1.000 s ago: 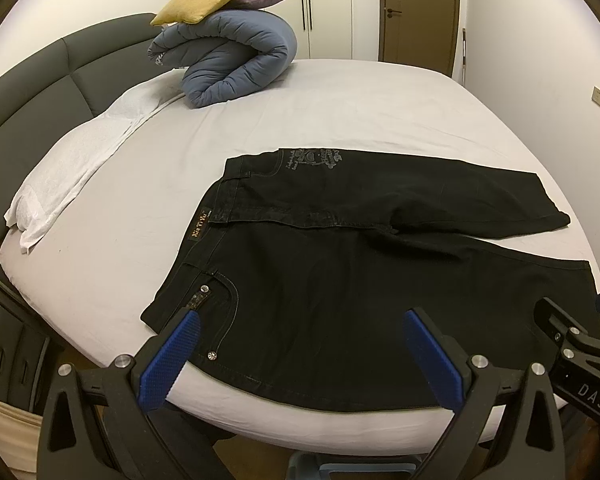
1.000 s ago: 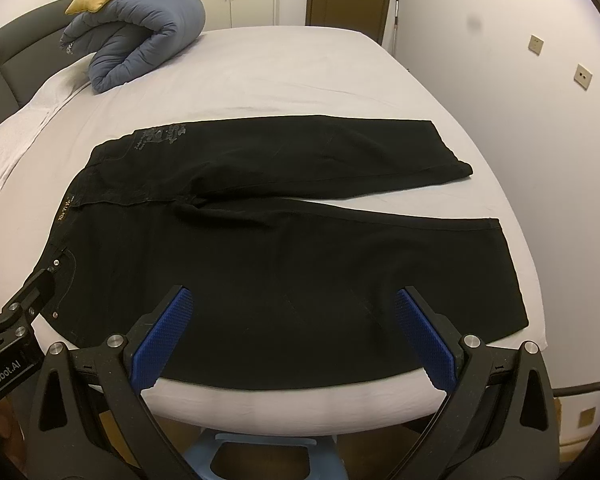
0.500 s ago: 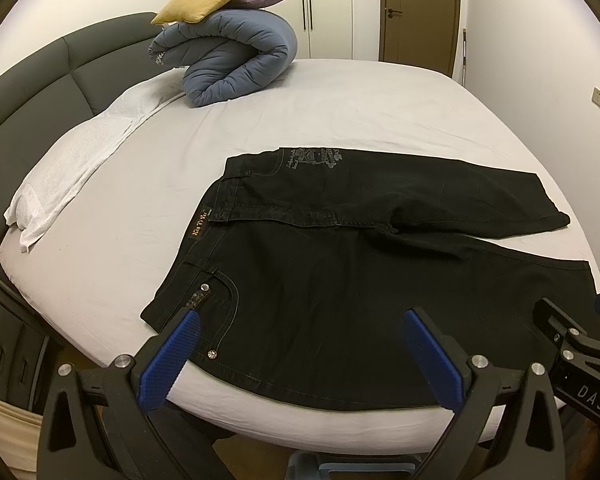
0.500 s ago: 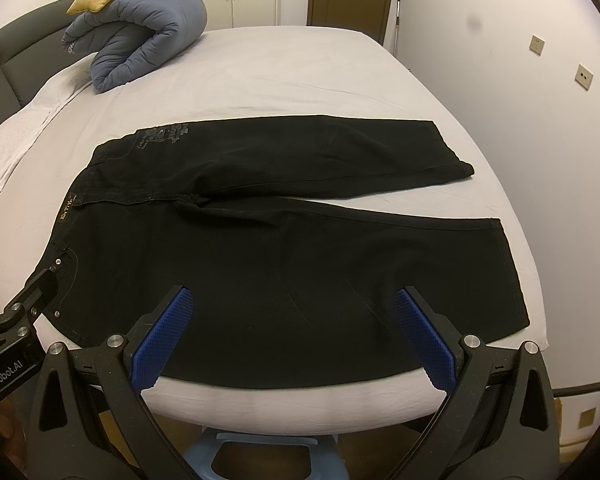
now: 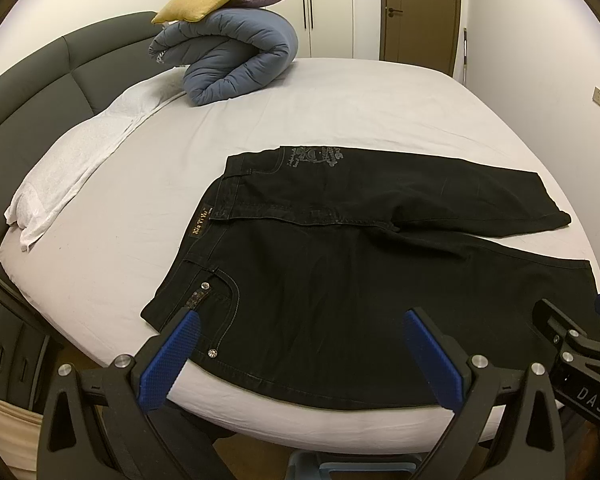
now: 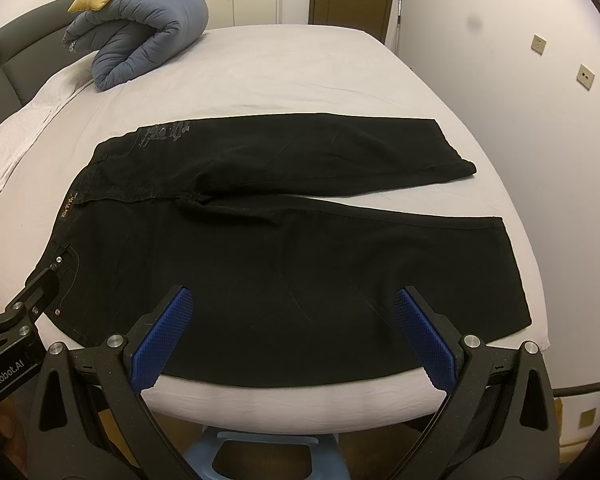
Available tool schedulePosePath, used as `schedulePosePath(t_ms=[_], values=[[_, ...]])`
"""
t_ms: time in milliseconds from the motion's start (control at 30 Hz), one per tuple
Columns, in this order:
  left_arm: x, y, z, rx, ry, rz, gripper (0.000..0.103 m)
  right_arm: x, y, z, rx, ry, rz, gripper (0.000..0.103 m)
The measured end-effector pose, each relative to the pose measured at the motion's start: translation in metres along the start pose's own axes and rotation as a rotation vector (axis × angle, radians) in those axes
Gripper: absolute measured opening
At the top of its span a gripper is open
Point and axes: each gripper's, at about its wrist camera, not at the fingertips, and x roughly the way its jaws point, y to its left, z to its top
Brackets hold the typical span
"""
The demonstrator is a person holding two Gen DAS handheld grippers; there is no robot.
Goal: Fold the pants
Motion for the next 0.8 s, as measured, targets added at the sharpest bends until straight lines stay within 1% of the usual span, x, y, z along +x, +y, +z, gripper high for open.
schedulePosePath(t_ms=[800], values=[[0.0020,0.0076,-0.0086,-0.009,0.005,-0.002,0.103,0.0061,0.0066,-0.0024,-0.002,0.007,0.006,0.103]])
